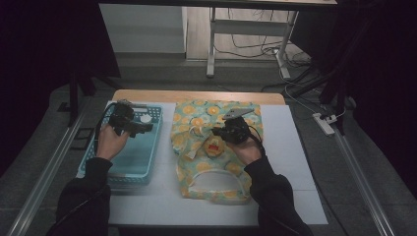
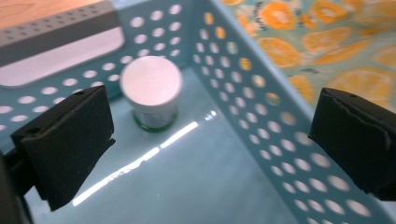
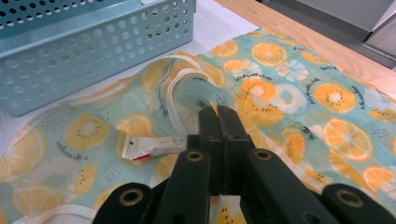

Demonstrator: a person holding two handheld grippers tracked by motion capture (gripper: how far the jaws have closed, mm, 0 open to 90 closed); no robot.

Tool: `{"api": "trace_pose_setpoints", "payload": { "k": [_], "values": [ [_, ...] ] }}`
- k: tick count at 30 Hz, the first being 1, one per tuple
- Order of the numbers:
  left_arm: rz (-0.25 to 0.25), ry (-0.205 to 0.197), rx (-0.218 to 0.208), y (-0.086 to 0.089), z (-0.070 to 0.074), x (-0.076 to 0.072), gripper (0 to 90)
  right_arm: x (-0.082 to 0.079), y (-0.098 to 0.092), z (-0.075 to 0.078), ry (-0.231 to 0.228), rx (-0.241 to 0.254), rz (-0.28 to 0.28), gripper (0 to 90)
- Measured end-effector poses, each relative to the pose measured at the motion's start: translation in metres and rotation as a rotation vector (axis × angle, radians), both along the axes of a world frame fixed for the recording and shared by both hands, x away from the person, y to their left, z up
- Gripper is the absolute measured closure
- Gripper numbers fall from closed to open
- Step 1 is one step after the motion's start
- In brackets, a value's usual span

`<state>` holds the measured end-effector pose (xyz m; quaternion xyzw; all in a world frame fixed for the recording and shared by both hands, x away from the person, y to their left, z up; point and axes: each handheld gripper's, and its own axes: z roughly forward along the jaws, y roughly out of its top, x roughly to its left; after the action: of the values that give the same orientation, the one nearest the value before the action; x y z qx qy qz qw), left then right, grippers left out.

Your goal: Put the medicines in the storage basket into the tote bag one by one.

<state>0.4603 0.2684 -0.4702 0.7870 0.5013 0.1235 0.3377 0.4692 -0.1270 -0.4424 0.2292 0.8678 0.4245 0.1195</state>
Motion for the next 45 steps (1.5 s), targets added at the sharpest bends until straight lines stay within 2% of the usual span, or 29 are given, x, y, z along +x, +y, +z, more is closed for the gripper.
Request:
{"api": "trace_pose_setpoints", "payload": {
  "k": [3, 7, 15, 22, 27, 30, 32, 38, 41, 45],
  "values": [
    [0.027, 0.011, 0.04, 0.0, -0.003, 0.007, 0.2, 0.0, 0.0, 0.0, 0.002, 0.002, -0.001, 90.0],
    [0.046, 0.023, 0.01, 0.003, -0.007, 0.016, 0.7, 0.0, 0.0, 0.0, 0.002, 0.004, 0.001, 90.0],
    [0.061, 0.053, 0.007, 0.003, -0.015, 0.035, 0.1, 0.0, 0.0, 0.001, 0.001, 0.006, 0.004, 90.0],
    [0.054, 0.089, 0.071, -0.002, -0.025, 0.044, 2.4, 0.001, 0.0, 0.001, 0.001, 0.005, 0.006, 90.0],
    [0.049, 0.088, 0.127, -0.006, -0.028, 0.047, 12.9, 0.0, 0.0, 0.0, 0.002, 0.001, 0.006, 90.0],
    [0.049, 0.081, 0.135, -0.008, -0.028, 0.046, 23.5, 0.0, 0.001, 0.0, 0.003, 0.0, 0.007, 90.0],
    [0.036, 0.083, 0.125, -0.008, -0.028, 0.046, 33.9, 0.0, 0.001, 0.0, 0.003, 0.0, 0.008, 90.0],
    [0.042, 0.098, 0.139, -0.009, -0.029, 0.045, 49.9, 0.0, 0.002, -0.001, 0.001, -0.004, 0.008, 90.0],
    [0.04, 0.102, 0.154, -0.011, -0.028, 0.044, 50.5, 0.0, 0.001, 0.0, 0.002, -0.003, 0.007, 90.0],
    [0.046, 0.115, 0.136, -0.011, -0.026, 0.043, 50.7, 0.0, 0.001, 0.0, 0.001, -0.002, 0.005, 90.0]
  ]
}}
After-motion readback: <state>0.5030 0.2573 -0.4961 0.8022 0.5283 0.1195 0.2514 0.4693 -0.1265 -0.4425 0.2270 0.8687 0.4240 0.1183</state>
